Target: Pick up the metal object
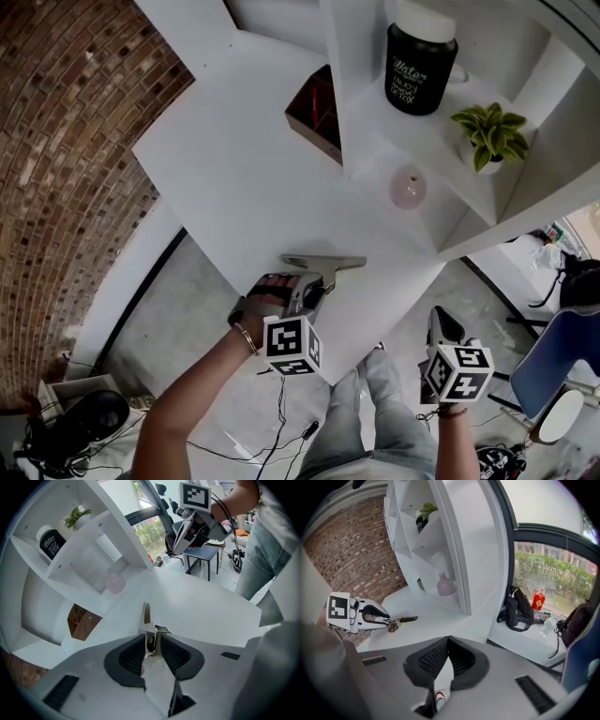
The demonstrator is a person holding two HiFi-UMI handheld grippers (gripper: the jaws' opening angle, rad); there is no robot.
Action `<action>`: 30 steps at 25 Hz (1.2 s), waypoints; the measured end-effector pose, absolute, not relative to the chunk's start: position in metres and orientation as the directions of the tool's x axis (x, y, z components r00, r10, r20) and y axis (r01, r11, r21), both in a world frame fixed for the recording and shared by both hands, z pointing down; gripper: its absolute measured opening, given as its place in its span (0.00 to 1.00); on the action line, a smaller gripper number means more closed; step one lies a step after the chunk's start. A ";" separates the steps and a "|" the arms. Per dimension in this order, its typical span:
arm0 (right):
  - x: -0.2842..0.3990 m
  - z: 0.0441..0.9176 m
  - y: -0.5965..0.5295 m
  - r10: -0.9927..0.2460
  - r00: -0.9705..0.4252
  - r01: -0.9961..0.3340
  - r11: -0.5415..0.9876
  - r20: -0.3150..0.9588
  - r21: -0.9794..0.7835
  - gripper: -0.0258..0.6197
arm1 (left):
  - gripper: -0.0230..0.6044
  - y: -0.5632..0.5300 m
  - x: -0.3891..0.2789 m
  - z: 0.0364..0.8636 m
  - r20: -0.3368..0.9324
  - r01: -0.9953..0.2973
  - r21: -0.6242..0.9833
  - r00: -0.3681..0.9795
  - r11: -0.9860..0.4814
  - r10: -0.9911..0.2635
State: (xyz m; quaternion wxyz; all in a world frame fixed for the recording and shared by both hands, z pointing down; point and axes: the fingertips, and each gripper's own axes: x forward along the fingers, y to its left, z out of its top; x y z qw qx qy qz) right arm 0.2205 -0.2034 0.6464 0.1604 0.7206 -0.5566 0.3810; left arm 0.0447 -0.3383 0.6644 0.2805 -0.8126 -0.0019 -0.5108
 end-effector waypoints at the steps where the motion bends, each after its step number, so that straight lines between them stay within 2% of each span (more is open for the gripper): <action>1: 0.220 0.647 -0.203 -0.679 0.089 -0.925 -0.328 0.728 -0.193 0.04 | 0.20 -0.339 0.045 0.665 0.832 0.288 -0.453 0.475 -0.843 -0.285; 30: 0.232 0.633 -0.204 -0.690 0.093 -0.925 -0.327 0.717 -0.195 0.04 | 0.11 -0.348 0.051 0.658 0.836 0.272 -0.451 0.463 -0.850 -0.296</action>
